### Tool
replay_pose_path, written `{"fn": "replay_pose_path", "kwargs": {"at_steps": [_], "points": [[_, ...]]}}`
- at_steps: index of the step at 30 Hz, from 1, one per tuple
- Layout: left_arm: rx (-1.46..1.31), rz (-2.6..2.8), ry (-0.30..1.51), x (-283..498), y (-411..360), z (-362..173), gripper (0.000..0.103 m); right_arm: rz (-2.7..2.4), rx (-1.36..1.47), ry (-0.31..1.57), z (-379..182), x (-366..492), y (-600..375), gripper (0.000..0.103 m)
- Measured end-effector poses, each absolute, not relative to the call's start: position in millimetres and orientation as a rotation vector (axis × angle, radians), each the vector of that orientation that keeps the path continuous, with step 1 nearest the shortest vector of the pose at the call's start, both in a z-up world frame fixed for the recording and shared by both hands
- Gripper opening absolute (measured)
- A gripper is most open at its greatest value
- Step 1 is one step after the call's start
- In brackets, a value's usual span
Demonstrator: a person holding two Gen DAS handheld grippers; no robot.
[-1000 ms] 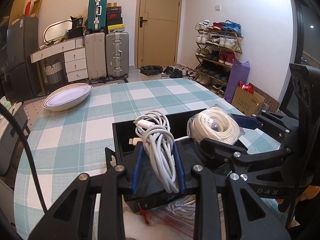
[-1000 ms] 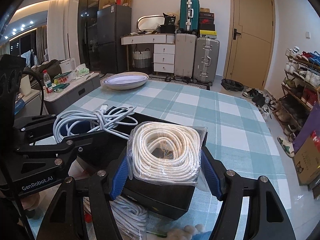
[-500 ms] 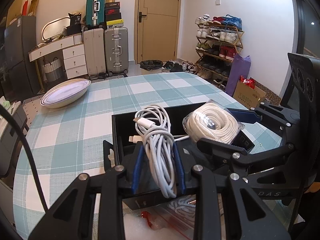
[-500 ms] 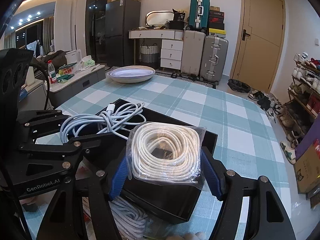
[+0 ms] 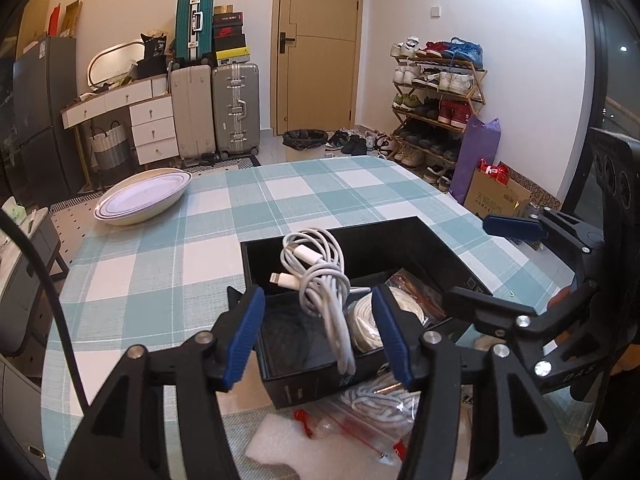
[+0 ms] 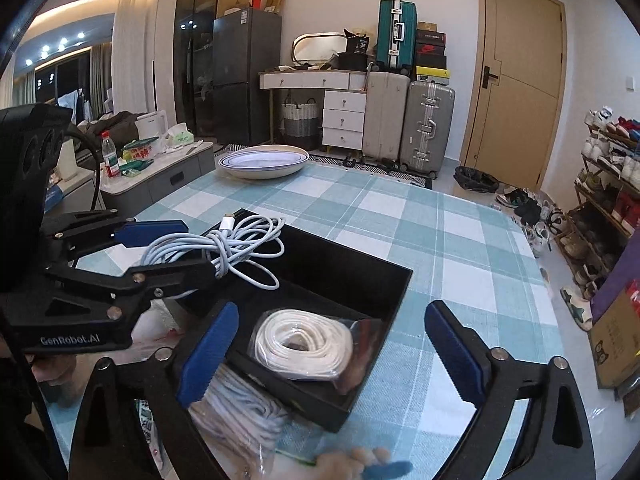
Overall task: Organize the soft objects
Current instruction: 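Open both tools and withdraw them from the box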
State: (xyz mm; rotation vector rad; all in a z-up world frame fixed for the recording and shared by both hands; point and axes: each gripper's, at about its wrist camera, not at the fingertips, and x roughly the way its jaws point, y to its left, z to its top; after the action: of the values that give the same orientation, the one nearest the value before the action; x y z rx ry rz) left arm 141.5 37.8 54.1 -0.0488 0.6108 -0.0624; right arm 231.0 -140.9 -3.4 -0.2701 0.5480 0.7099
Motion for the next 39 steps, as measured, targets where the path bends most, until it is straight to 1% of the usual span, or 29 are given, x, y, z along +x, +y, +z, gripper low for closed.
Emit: {"fn": "replay_pose_path", "kwargs": {"at_steps": [2,3,4,5,9,22,39], "points": [[-0.056,-0.063,0.608,135.7,40.1,56.8,0.064,0.708,-0.253,0.548,-0.3,224.6,-148.6,0.101],[-0.061,-0.058,0.606,132.2,41.3,57.8,0.082,0.706,-0.244,0.547,1.4,221.8,-152.4,0.102],[-0.067,-0.049,0.597,127.6,42.5,58.7,0.095,0.704,-0.233,0.545,3.1,218.2,-156.8,0.102],[-0.073,-0.041,0.584,123.2,43.2,59.9,0.099,0.705,-0.228,0.546,3.7,215.7,-159.6,0.102],[-0.097,-0.050,0.572,107.5,45.0,62.2,0.103,0.697,-0.197,0.552,7.0,203.1,-173.1,0.102],[-0.068,-0.027,0.561,71.1,39.3,60.0,0.103,0.672,-0.165,0.584,1.7,176.0,-196.8,0.102],[-0.048,-0.020,0.654,61.1,28.2,30.2,0.103,0.710,-0.155,0.702,-31.5,179.5,-197.1,0.102]]}}
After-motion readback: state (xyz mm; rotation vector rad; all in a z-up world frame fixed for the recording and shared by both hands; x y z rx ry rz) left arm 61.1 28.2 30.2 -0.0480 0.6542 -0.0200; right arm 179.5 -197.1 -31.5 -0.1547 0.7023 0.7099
